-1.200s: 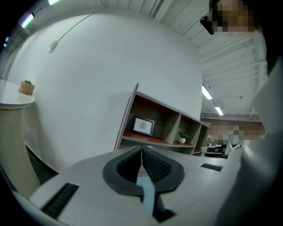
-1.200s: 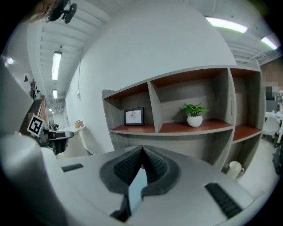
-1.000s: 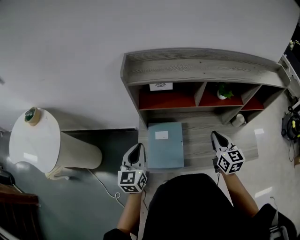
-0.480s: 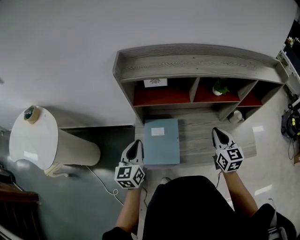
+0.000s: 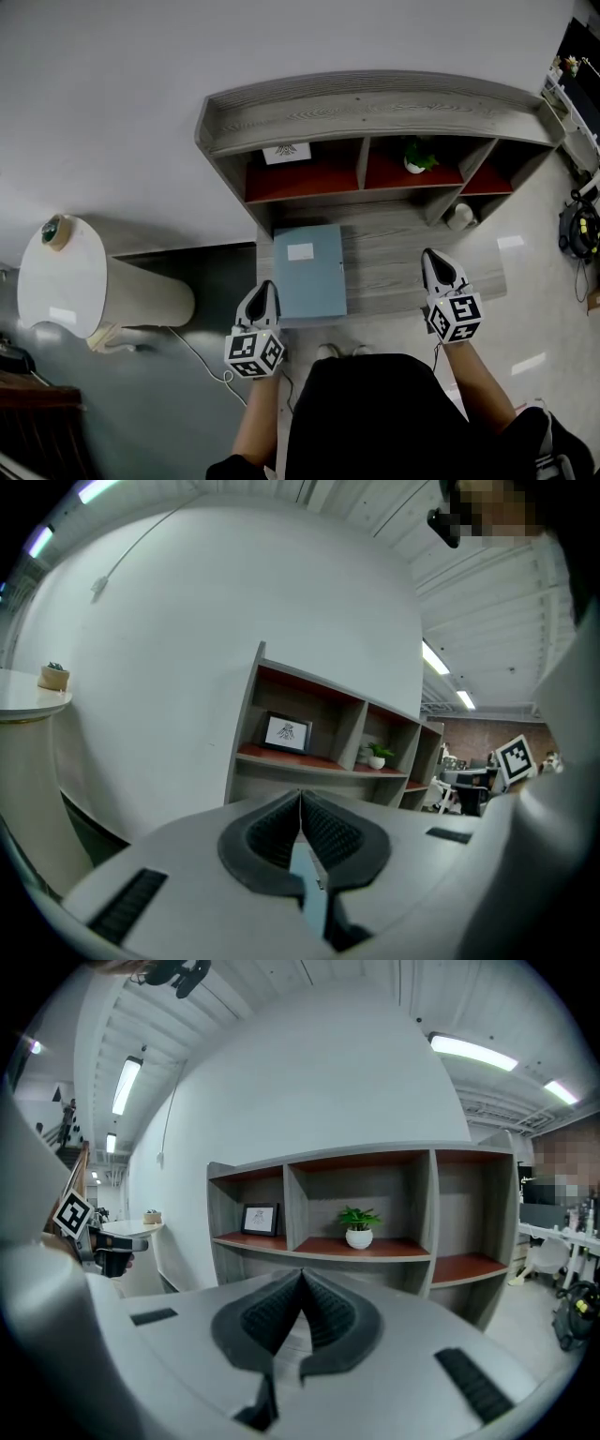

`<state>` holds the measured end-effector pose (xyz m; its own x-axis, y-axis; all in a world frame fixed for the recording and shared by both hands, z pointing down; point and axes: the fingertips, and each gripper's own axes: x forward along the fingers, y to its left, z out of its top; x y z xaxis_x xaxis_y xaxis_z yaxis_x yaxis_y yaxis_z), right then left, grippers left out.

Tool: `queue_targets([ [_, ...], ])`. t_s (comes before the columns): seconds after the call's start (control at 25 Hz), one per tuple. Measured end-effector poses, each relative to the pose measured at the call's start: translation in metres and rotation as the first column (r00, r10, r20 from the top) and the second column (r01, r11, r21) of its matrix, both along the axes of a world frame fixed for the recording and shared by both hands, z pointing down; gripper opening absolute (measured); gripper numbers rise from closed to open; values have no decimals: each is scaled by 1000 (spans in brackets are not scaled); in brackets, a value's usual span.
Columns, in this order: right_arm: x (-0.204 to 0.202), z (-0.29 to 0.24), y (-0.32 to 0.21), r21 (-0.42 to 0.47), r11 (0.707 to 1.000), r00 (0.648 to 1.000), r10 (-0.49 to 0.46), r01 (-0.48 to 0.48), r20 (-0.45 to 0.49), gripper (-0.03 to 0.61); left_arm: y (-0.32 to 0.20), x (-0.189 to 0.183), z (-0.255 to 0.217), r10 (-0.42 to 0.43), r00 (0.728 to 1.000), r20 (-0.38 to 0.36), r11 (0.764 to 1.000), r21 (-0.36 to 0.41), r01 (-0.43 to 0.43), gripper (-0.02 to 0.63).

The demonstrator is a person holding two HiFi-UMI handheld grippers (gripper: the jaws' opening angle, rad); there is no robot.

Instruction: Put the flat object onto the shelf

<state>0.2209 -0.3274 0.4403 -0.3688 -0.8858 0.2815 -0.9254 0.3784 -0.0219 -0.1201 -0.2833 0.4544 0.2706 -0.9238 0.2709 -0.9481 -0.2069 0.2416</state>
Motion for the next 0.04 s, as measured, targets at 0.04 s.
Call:
queue_targets([
  [0.04,5,-2,1,6,1000,1000,5,-5,0,0,1,3,0,-2,1000,1,1000,-2,2,12],
])
